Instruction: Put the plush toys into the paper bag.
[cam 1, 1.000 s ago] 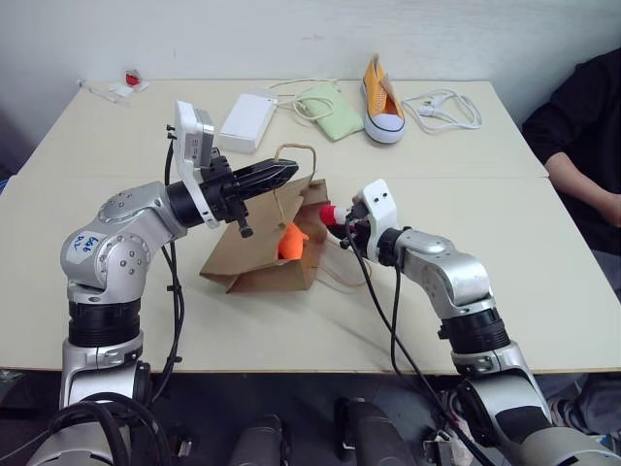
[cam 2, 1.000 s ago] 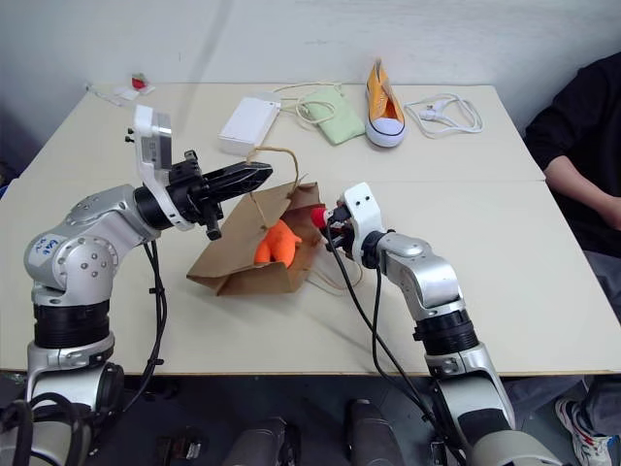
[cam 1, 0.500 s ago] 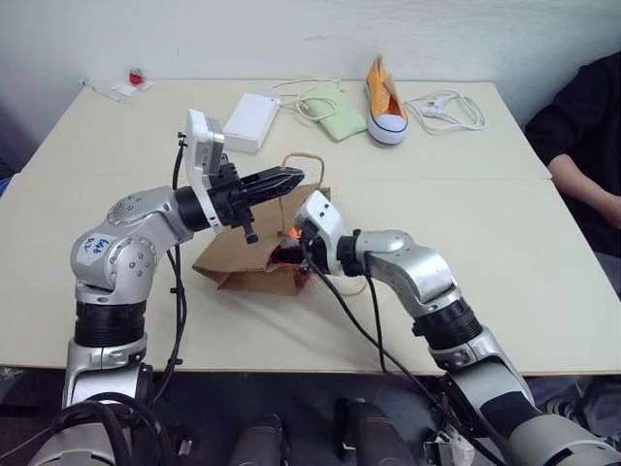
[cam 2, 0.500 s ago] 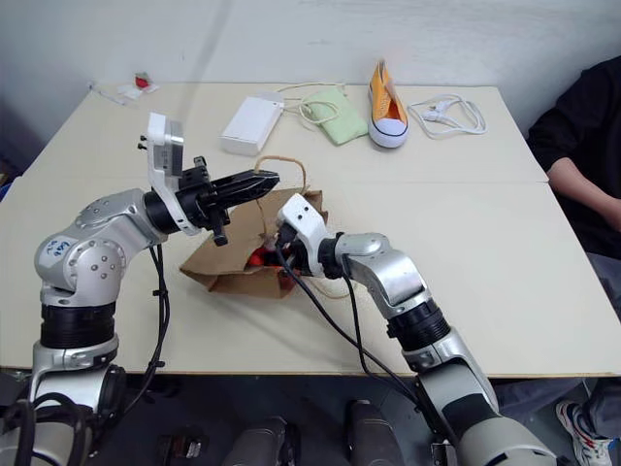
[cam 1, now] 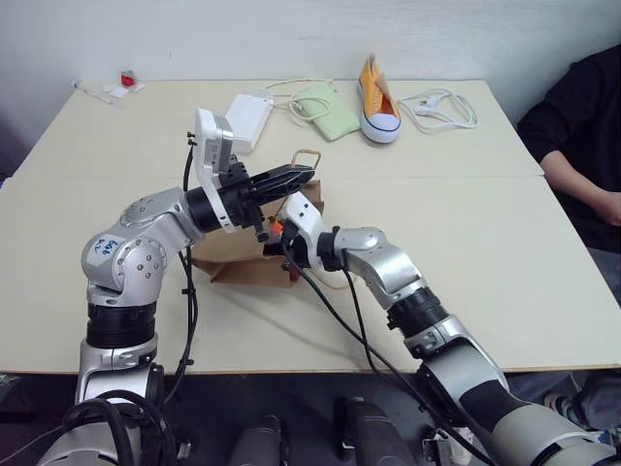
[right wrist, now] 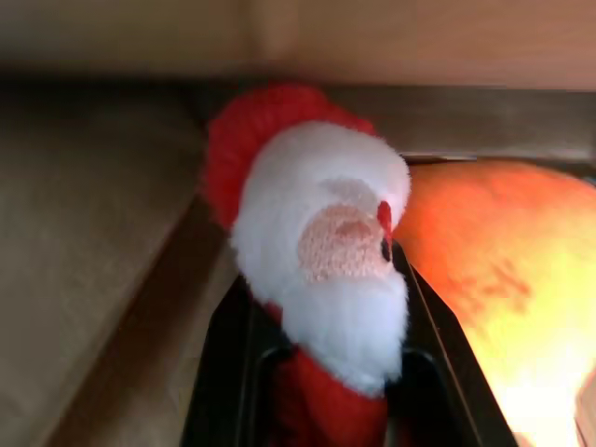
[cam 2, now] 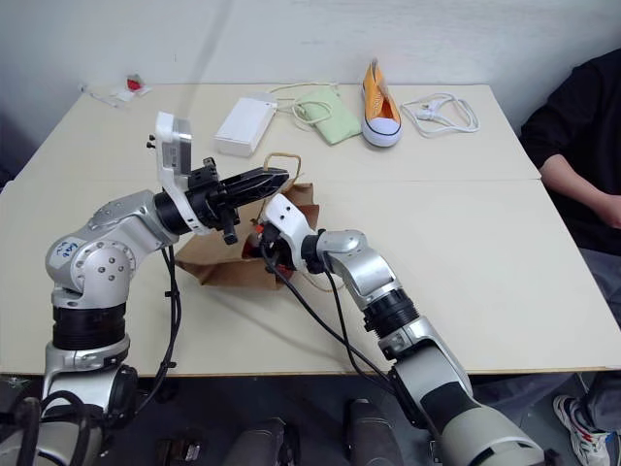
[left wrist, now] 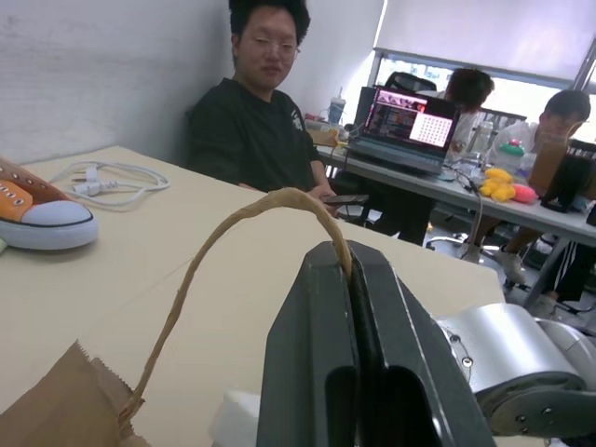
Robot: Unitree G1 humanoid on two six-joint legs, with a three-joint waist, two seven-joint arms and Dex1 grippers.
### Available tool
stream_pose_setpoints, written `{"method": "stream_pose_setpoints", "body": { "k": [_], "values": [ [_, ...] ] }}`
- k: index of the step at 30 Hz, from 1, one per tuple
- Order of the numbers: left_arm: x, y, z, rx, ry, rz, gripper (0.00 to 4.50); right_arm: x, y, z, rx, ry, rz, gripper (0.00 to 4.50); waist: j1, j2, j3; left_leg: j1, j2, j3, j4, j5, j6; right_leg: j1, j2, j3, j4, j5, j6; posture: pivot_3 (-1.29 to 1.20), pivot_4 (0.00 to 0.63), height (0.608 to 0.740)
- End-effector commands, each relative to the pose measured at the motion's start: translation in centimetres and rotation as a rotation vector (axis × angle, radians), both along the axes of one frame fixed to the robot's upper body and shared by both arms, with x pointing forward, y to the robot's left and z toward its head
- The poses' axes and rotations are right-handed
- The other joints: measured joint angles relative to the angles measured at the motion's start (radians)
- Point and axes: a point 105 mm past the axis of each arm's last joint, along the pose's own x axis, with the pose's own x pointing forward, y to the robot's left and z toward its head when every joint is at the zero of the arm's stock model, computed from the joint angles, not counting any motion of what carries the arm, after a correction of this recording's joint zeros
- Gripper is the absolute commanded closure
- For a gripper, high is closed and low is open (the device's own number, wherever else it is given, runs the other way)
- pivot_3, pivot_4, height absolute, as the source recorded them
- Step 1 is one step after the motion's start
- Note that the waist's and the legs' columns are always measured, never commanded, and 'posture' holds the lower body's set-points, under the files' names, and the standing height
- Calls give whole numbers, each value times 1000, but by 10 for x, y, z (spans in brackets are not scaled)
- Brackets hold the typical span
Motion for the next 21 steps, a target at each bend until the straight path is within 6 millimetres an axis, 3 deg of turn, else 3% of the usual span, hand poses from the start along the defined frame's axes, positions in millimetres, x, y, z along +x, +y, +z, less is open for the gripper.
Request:
{"method": "stream_pose_setpoints", "body": {
  "k": [1,9,14,21],
  "values": [
    [-10,-2,17,-22,-66,-14,4500,-2,11,5,1,-54,37,4137,0,0,0,0,0,0,0,0,0,0,0,0,0,0,0,0,150,740],
    [-8,-1,15,-18,-61,-7,4500,3,16,11,66,-36,14,4137,-11,0,0,0,0,-1,0,0,0,0,0,-1,0,0,0,0,150,740],
    [-6,7,12,-9,-55,17,4500,1,4,15,78,-31,10,2308,-11,0,0,0,0,-2,0,0,-1,1,0,-2,0,0,0,0,150,740],
    [-2,13,12,-12,-50,39,4500,-5,-21,32,68,-99,-15,132,-8,0,0,0,0,-2,1,0,-1,1,0,-2,0,0,0,0,150,740]
  ]
}}
